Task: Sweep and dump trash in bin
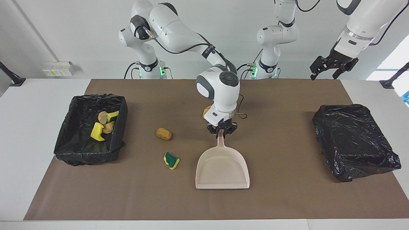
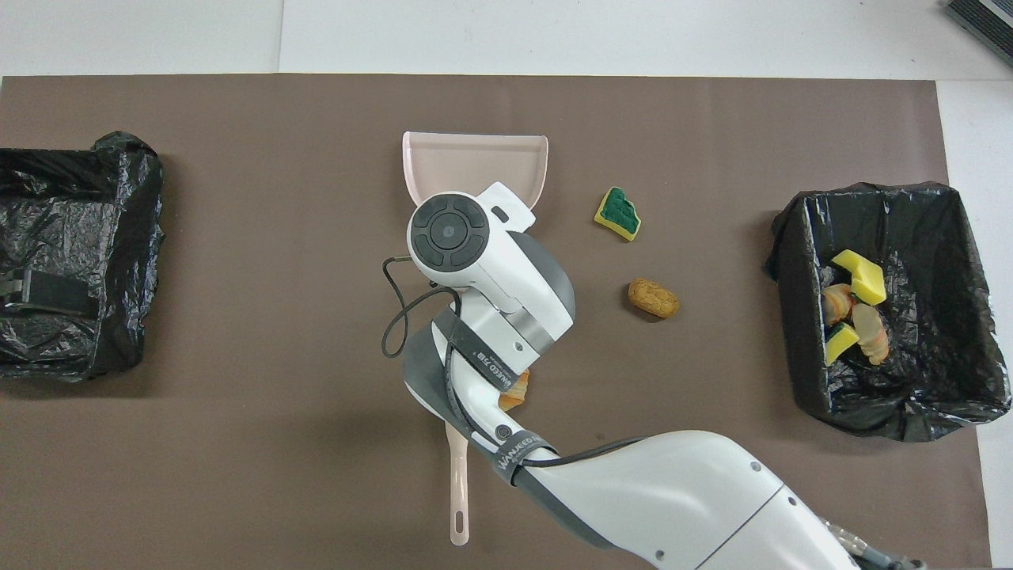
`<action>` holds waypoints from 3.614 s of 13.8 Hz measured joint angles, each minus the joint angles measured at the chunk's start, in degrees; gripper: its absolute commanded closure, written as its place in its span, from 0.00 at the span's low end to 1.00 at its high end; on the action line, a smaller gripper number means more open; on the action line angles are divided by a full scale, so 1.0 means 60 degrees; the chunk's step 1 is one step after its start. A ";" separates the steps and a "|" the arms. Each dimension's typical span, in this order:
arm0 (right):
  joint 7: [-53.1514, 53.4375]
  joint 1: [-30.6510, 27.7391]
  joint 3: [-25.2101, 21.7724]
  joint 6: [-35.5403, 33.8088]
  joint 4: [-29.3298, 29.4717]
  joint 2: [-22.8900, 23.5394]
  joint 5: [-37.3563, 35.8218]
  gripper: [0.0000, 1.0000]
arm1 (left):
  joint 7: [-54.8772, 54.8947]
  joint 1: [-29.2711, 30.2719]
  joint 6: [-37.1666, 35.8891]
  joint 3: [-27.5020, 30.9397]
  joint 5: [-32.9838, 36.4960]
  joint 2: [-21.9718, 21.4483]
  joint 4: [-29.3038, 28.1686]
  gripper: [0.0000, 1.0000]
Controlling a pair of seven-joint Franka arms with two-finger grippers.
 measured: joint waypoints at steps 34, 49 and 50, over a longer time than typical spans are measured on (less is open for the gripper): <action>-0.3389 -0.1866 -0.0052 0.0321 -0.6973 -0.5988 0.1521 0.00 | -0.4460 -0.2395 0.4131 -0.3911 0.1502 0.6143 0.2029 0.00; -0.3390 -0.1870 -0.0052 0.0321 -0.7003 -0.5989 0.1521 0.00 | -0.5706 -0.2758 0.4320 -0.3927 0.2204 0.7011 0.2089 1.00; -0.3390 -0.1870 -0.0052 0.0321 -0.7004 -0.5989 0.1521 0.00 | -0.5707 -0.2741 0.4220 -0.3925 0.2204 0.7002 0.2128 1.00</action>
